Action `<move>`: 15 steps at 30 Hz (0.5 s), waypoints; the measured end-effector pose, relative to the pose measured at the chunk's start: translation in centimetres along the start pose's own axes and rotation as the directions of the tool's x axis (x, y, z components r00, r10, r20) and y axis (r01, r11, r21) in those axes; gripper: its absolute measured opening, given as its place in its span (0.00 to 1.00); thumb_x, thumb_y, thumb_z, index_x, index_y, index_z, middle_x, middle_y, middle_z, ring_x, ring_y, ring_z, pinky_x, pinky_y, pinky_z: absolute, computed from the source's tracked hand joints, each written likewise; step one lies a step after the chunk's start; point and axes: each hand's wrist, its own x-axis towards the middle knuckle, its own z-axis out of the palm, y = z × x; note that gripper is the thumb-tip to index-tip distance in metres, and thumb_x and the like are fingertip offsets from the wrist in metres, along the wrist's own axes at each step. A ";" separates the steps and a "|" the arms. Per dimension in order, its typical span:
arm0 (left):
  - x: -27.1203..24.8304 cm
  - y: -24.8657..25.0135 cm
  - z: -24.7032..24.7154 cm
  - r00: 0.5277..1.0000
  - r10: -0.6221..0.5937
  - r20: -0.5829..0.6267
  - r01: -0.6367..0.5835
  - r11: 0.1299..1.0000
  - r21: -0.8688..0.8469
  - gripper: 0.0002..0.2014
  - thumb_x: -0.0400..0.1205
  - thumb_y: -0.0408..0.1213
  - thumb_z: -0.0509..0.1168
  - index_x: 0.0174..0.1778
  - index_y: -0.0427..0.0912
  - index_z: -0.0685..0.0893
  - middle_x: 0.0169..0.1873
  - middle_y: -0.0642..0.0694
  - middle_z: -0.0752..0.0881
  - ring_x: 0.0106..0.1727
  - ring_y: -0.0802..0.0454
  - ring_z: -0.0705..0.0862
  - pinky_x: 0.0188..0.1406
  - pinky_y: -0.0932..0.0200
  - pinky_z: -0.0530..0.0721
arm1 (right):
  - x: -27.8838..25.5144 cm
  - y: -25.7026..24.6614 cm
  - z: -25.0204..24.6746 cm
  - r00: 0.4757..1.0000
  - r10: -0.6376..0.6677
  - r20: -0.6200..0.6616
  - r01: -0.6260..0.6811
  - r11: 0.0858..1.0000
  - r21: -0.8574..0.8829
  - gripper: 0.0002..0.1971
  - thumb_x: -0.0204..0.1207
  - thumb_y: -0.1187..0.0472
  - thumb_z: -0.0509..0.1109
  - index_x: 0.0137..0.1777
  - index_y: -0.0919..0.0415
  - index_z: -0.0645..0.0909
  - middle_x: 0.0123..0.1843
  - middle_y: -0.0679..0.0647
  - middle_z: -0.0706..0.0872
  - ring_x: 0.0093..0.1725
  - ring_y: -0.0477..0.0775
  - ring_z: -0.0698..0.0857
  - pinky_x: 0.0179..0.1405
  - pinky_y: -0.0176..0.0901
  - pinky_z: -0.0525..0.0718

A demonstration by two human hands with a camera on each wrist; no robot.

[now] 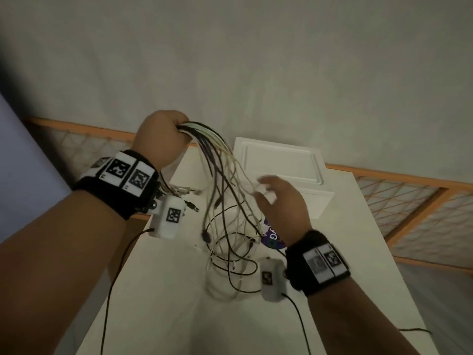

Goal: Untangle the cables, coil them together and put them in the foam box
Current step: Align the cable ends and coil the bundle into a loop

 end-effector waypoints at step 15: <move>-1.3 -1.1 -0.2 1.000 -0.010 0.005 0.010 0.997 0.079 0.06 0.76 0.30 0.65 0.34 0.39 0.84 0.31 0.40 0.84 0.38 0.40 0.83 0.36 0.53 0.78 | -3.5 6.0 -1.4 0.580 0.415 0.701 -0.015 0.865 -0.501 0.14 0.76 0.58 0.70 0.61 0.54 0.85 0.66 0.50 0.83 0.62 0.51 0.80 0.66 0.40 0.73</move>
